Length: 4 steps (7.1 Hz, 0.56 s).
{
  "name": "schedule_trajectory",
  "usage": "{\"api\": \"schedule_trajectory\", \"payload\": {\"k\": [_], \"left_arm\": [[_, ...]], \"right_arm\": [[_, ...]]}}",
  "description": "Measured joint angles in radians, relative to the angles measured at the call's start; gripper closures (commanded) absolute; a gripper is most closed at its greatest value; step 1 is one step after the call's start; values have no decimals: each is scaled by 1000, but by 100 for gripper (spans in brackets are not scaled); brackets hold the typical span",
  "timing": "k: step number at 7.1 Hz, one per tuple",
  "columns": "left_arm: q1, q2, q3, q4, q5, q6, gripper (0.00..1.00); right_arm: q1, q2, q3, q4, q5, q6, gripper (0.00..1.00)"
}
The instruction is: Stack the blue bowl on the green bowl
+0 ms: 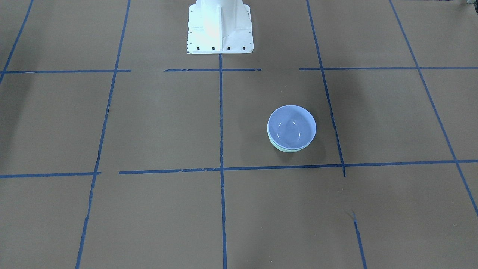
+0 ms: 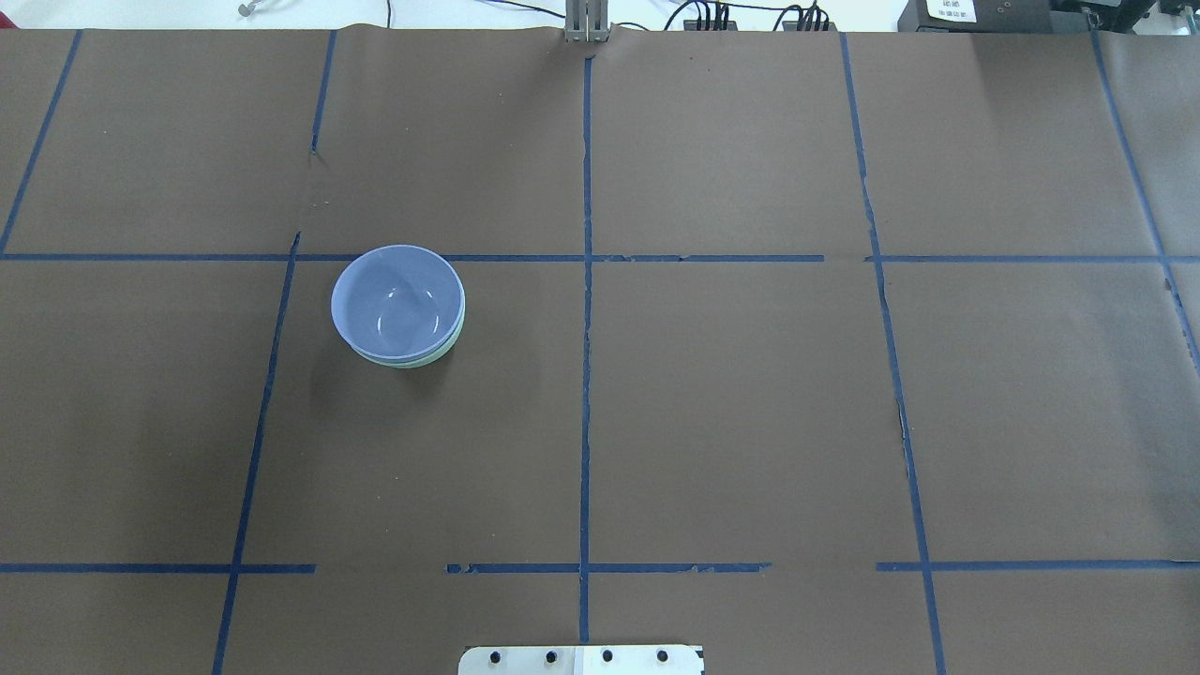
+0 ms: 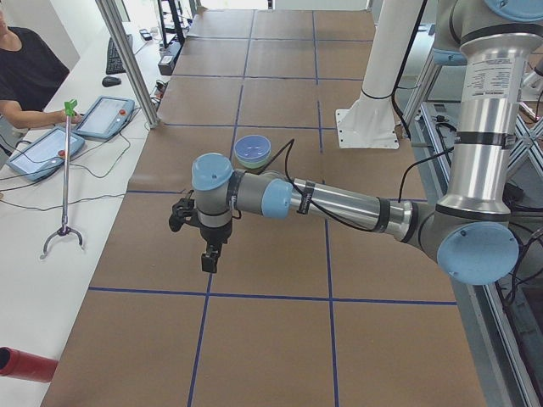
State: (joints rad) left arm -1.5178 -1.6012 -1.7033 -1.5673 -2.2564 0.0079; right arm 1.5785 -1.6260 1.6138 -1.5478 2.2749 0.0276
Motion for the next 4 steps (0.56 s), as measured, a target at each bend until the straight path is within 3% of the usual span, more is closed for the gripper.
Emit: {"api": "schedule_trajectory", "payload": {"k": [4], "left_arm": [[-11, 31, 118, -62, -48, 13, 0]], "right_arm": [[0, 0, 0, 0, 0, 0, 0]]}}
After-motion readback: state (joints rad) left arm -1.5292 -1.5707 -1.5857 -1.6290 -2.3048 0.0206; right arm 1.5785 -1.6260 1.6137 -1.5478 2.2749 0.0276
